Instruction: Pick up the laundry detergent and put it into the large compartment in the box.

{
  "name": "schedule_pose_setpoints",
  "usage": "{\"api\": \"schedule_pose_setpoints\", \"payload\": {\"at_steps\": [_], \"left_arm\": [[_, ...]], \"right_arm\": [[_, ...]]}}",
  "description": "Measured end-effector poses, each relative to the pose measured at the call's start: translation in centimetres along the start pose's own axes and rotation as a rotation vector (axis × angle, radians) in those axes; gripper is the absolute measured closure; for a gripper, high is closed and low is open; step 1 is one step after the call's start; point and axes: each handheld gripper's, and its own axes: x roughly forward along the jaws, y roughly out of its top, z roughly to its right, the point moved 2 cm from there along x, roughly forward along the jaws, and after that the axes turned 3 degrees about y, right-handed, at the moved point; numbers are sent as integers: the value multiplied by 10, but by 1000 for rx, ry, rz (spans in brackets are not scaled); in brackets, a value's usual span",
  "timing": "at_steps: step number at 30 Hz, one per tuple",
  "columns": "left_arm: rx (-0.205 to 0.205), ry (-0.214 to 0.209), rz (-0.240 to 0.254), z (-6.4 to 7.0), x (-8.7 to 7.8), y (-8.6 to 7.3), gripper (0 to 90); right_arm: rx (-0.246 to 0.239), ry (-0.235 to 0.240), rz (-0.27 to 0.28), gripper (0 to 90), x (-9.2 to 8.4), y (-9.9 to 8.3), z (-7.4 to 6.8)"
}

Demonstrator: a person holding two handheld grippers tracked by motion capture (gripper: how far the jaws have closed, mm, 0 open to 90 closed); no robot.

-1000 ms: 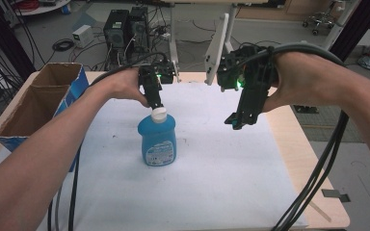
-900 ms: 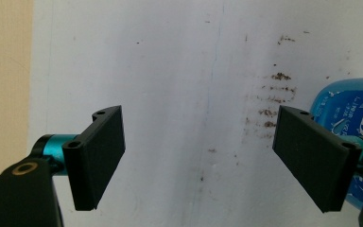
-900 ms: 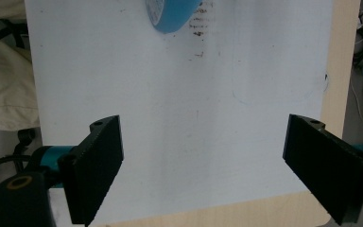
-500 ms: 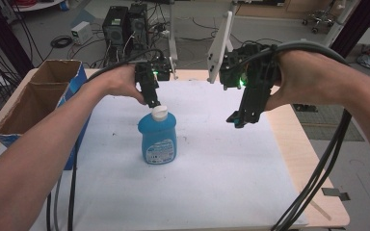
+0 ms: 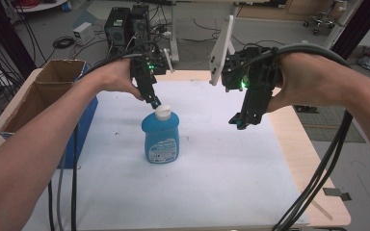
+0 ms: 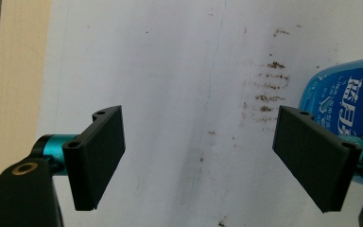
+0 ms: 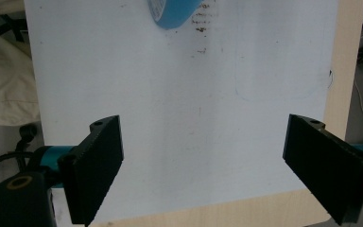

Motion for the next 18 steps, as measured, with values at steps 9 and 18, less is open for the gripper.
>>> {"api": "schedule_pose_setpoints", "payload": {"at_steps": [9, 18], "left_arm": [[-12, 4, 6, 2, -22, 7, 177], [-12, -5, 45, 6, -48, 16, 177]], "right_arm": [[-2, 1, -2, 123, 1, 1, 0], [-2, 0, -1, 123, 0, 0, 0]]}}
